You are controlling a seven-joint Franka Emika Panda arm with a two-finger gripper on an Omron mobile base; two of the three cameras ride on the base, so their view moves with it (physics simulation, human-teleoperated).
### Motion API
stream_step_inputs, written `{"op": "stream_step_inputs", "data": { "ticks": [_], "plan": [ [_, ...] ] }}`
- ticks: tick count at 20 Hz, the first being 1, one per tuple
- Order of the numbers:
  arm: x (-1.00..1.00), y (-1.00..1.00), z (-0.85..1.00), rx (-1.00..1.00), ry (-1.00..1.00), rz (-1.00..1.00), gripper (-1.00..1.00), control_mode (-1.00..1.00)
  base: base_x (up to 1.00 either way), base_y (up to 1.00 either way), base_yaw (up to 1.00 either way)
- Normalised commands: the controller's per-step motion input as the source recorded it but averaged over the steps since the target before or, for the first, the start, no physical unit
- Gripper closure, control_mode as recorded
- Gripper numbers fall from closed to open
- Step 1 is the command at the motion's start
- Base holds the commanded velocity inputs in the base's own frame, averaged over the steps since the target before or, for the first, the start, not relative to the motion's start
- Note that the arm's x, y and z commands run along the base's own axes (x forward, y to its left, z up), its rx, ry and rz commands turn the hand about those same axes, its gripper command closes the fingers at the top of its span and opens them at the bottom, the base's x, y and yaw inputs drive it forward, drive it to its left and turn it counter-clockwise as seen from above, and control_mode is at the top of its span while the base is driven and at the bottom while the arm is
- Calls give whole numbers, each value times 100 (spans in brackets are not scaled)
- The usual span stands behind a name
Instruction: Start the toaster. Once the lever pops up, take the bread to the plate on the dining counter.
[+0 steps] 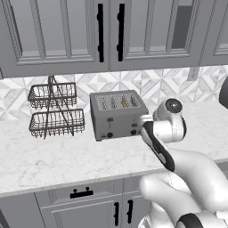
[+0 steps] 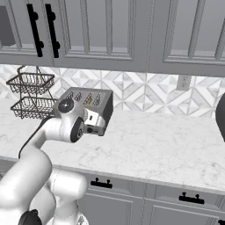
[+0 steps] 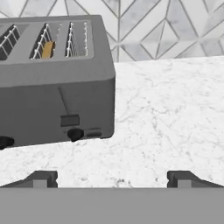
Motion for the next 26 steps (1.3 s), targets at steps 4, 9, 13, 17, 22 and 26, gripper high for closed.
{"op": "stream_step_inputs", "data": {
  "ticks": [4,9,13,17,22,26],
  "plan": [
    [-44,-57,78,13,-10,0,-100,-100,0,0,0],
    [-32,-51,74,13,-6,0,-100,-100,0,0,0],
    [-26,-55,22,11,0,0,-100,-100,0,0,0],
    [-4,-24,0,0,0,0,-100,-100,0,0,0],
    [0,0,0,0,0,0,-100,-100,0,0,0],
    [0,0,0,0,0,0,-100,-100,0,0,0]
  ]
}}
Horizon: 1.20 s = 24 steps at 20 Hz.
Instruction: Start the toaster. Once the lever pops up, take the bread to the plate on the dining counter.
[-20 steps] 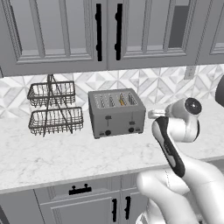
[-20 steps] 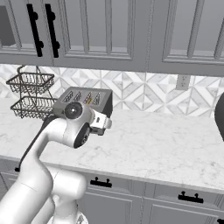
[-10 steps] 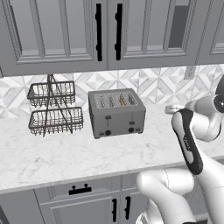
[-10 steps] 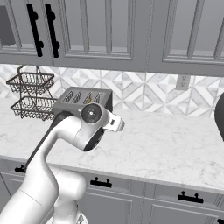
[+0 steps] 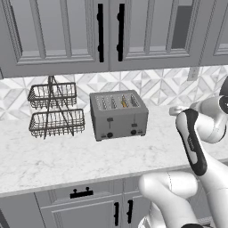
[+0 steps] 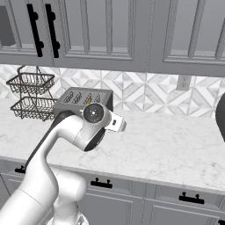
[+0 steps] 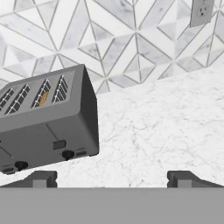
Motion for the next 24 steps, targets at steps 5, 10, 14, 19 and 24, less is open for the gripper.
{"op": "stream_step_inputs", "data": {
  "ticks": [5,10,14,19,24],
  "plan": [
    [0,0,0,0,0,0,-100,-100,0,0,0],
    [0,0,0,0,0,0,-100,-100,0,0,0],
    [0,0,0,0,0,0,-100,-100,0,0,0],
    [0,0,0,0,0,0,-100,-100,0,0,0],
    [0,0,0,0,0,0,-100,-100,0,0,0]
  ]
}}
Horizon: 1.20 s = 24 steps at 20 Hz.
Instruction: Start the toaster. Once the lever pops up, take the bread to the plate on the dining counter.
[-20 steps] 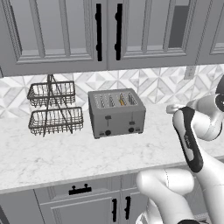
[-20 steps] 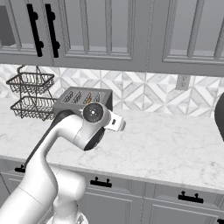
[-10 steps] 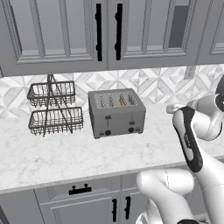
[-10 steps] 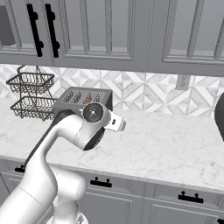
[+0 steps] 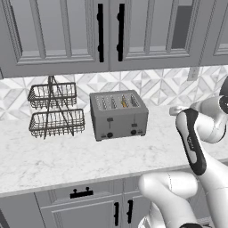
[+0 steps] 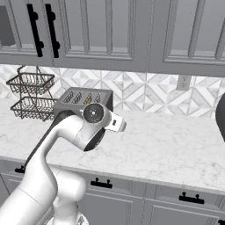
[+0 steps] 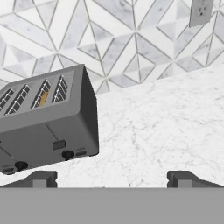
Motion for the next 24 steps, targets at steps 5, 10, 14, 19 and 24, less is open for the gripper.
{"op": "stream_step_inputs", "data": {
  "ticks": [5,10,14,19,24],
  "plan": [
    [0,0,0,0,0,0,-100,-100,0,0,0],
    [0,0,0,0,0,0,-100,-100,0,0,0],
    [0,0,0,0,0,0,-100,-100,0,0,0],
    [0,0,0,0,0,0,-100,-100,0,0,0],
    [0,0,0,0,0,0,-100,-100,0,0,0]
  ]
}}
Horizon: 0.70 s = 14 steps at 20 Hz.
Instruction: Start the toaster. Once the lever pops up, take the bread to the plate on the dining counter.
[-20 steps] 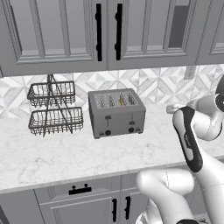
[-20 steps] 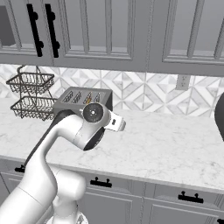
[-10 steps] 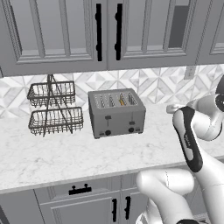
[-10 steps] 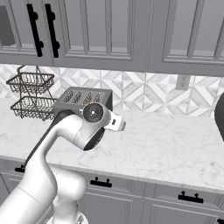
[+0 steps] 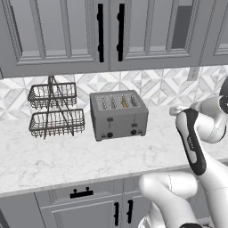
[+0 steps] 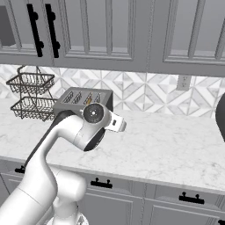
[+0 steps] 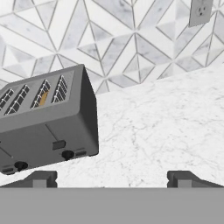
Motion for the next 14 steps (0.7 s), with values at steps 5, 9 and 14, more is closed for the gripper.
{"op": "stream_step_inputs", "data": {
  "ticks": [5,9,14],
  "plan": [
    [0,0,0,0,0,0,-100,-100,0,0,0],
    [0,0,0,0,0,0,-100,-100,0,0,0],
    [0,0,0,0,0,0,-100,-100,0,0,0]
  ]
}}
